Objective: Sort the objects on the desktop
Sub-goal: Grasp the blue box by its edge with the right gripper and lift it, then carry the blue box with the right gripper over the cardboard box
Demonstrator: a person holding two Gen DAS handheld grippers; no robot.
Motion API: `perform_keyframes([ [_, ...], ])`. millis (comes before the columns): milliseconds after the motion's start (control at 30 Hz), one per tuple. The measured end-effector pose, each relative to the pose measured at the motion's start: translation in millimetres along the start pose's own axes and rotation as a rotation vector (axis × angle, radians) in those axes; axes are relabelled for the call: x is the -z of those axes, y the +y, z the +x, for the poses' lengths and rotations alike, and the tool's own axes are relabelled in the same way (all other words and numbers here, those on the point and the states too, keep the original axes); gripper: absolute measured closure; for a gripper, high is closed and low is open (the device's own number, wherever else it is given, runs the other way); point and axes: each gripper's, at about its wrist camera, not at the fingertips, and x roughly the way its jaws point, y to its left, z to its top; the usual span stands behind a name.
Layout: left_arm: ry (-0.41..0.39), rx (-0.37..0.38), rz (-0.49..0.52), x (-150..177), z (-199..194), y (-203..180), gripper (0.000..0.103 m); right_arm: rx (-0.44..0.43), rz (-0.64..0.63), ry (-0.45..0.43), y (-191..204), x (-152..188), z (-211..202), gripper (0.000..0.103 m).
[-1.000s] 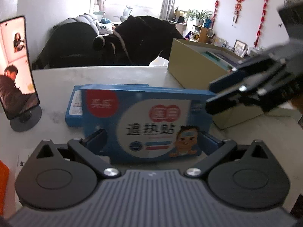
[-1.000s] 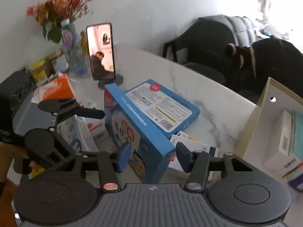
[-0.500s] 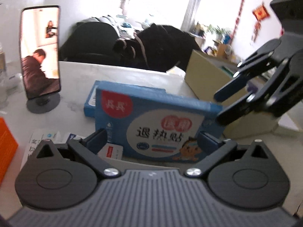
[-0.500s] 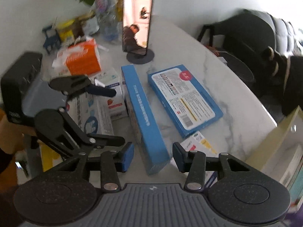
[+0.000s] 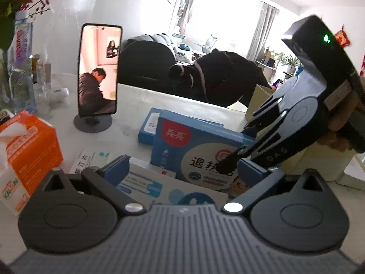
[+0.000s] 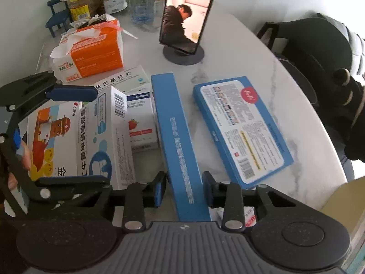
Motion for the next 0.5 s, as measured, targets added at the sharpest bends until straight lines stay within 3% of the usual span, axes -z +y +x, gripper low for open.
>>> perform_keyframes([
  [167,-0.001,0.008,-0.012,1.1,-3.5,4.1,0.000,-0.033,-0.007,-0.012,4.2,-1.9,0.6,0.077],
  [500,0.010,0.036,-0.009,4.0,-0.7,-2.8,0.000,-0.085,0.182,-0.064,-20.6,6.5,-29.3,0.078],
])
